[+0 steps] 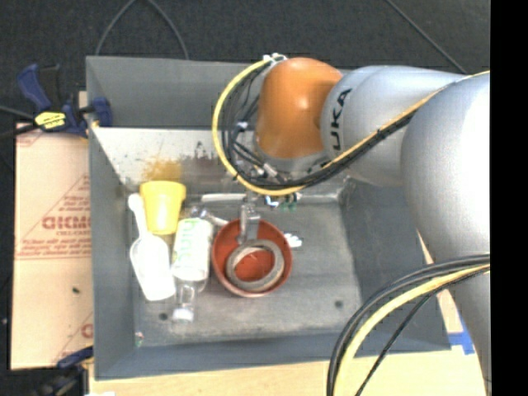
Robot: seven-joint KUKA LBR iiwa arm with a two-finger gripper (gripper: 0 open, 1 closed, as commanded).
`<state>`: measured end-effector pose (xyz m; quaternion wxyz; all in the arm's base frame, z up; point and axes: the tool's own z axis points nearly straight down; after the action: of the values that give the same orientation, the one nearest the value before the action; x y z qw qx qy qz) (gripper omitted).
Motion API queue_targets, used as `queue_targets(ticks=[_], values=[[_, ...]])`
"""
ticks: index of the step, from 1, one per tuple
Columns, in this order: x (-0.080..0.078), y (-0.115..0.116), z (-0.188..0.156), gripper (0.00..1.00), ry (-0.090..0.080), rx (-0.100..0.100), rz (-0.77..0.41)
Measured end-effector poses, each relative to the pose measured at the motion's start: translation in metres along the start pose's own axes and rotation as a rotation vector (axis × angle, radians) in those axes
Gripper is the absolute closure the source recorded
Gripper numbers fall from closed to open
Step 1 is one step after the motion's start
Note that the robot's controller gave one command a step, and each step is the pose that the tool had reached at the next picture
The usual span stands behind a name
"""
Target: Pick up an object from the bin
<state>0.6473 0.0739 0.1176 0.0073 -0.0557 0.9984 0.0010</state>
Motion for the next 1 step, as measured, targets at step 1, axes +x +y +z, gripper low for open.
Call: queue_targets(ticks=[1], values=[[0.0509,-0.0094,0.0164,0.0,0.007,-0.001,0.017]])
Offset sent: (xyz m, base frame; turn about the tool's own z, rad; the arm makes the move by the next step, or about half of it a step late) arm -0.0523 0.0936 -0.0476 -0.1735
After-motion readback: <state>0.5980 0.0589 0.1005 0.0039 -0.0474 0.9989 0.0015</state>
